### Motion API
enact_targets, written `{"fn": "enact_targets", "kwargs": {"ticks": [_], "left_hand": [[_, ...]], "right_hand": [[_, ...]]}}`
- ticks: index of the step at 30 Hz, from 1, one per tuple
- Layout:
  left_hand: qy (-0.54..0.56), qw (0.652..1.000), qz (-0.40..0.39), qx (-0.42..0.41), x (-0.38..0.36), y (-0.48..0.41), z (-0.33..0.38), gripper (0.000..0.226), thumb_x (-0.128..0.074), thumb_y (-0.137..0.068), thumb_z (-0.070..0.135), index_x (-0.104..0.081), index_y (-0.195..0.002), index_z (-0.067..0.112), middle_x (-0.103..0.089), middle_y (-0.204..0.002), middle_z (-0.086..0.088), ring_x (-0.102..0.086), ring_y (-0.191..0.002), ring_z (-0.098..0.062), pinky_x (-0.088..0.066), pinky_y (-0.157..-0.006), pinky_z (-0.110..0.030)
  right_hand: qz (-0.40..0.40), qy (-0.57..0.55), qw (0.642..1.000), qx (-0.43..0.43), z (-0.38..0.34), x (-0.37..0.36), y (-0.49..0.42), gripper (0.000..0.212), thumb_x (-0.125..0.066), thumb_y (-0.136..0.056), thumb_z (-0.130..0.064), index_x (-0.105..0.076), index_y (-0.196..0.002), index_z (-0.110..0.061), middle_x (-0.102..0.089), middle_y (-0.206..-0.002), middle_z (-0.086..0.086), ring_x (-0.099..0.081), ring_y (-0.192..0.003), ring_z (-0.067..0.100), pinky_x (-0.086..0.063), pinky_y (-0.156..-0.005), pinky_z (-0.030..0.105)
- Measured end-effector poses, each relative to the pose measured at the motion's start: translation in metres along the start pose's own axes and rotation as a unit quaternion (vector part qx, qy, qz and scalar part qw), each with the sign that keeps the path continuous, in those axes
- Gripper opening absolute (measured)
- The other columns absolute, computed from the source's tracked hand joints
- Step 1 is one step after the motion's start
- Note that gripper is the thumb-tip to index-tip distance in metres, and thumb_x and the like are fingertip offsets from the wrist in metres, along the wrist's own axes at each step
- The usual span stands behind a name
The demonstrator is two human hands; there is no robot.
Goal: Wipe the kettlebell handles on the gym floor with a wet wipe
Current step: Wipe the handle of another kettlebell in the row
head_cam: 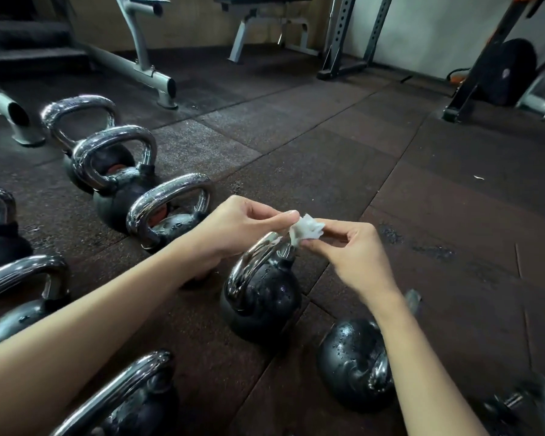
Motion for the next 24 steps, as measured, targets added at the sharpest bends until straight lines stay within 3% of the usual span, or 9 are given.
{"fn": "enact_targets", "kwargs": {"ticks": [3,6,8,12,15,19,22,24], "left_hand": [[-0.261,0.965,0.029,-0.013,0.013,-0.022,0.011,0.037,-0.081,-0.073,0.067,-0.08,-0.097,0.039,-0.077,-0.094,0.019,-0.068,-0.089,0.002,-0.048,-0.072,-0.017],[-0.381,0.924,-0.024,-0.003,0.001,-0.038,0.018,0.045,-0.086,-0.073,0.059,-0.081,-0.105,0.028,-0.073,-0.09,0.022,-0.068,-0.096,-0.009,-0.051,-0.079,-0.024],[-0.401,0.915,-0.044,-0.004,-0.005,-0.043,0.02,0.044,-0.086,-0.077,0.053,-0.08,-0.108,0.022,-0.065,-0.079,0.025,-0.066,-0.09,-0.011,-0.051,-0.08,-0.024],[-0.43,0.901,-0.05,0.013,-0.007,-0.047,0.011,0.041,-0.078,-0.087,0.05,-0.076,-0.111,0.017,-0.076,-0.102,0.0,-0.069,-0.095,-0.022,-0.053,-0.078,-0.028],[-0.44,0.896,-0.057,0.026,-0.003,-0.049,0.005,0.037,-0.075,-0.09,0.05,-0.073,-0.109,0.017,-0.074,-0.103,-0.002,-0.069,-0.093,-0.024,-0.055,-0.079,-0.032],[-0.421,0.905,-0.058,0.027,0.006,-0.056,0.001,0.022,-0.075,-0.091,0.046,-0.066,-0.086,0.026,-0.062,-0.076,0.006,-0.055,-0.065,-0.011,-0.039,-0.057,-0.025],[-0.409,0.91,-0.065,0.027,0.014,-0.065,-0.003,0.027,-0.077,-0.09,0.043,-0.07,-0.079,0.019,-0.056,-0.064,0.008,-0.05,-0.06,-0.013,-0.038,-0.057,-0.025],[-0.382,0.921,-0.072,0.033,0.018,-0.07,-0.006,0.03,-0.079,-0.089,0.04,-0.073,-0.081,0.011,-0.062,-0.069,0.004,-0.054,-0.065,-0.015,-0.041,-0.062,-0.025]], "right_hand": [[0.113,0.082,0.988,-0.072,0.03,0.012,0.003,0.03,-0.091,-0.074,-0.023,-0.082,-0.101,-0.028,-0.077,-0.086,-0.02,-0.071,-0.087,-0.007,-0.056,-0.085,0.022],[0.19,0.109,0.968,-0.126,0.05,0.005,0.013,0.024,-0.09,-0.073,-0.027,-0.072,-0.089,-0.03,-0.075,-0.077,-0.015,-0.071,-0.079,0.006,-0.049,-0.066,0.025],[0.208,0.084,0.961,-0.164,0.066,-0.007,0.014,0.027,-0.09,-0.075,-0.029,-0.068,-0.091,-0.027,-0.076,-0.079,-0.013,-0.07,-0.081,0.011,-0.05,-0.066,0.028],[0.226,0.034,0.951,-0.207,0.092,-0.021,0.009,0.025,-0.09,-0.075,-0.03,-0.073,-0.091,-0.023,-0.077,-0.083,-0.009,-0.072,-0.084,0.016,-0.052,-0.071,0.032],[0.235,0.003,0.946,-0.222,0.105,-0.024,0.006,0.021,-0.089,-0.074,-0.031,-0.079,-0.09,-0.023,-0.077,-0.08,-0.009,-0.07,-0.082,0.018,-0.045,-0.069,0.028],[0.239,0.0,0.945,-0.223,0.109,-0.038,-0.003,0.024,-0.088,-0.073,-0.032,-0.081,-0.095,-0.027,-0.078,-0.087,-0.008,-0.069,-0.084,0.018,-0.051,-0.074,0.03],[0.237,-0.021,0.947,-0.214,0.108,-0.052,-0.009,0.023,-0.087,-0.071,-0.031,-0.081,-0.093,-0.027,-0.078,-0.083,-0.01,-0.072,-0.083,0.015,-0.055,-0.077,0.031],[0.239,-0.018,0.949,-0.204,0.107,-0.056,-0.011,0.025,-0.086,-0.07,-0.032,-0.081,-0.095,-0.029,-0.078,-0.084,-0.011,-0.073,-0.083,0.012,-0.056,-0.078,0.031]]}}
Point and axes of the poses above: each hand's wrist, its own y-axis away from the middle knuckle, its own x-axis out of the back of the hand, z = x × y, the point moved 8 cm from there along -y, towards the middle knuckle
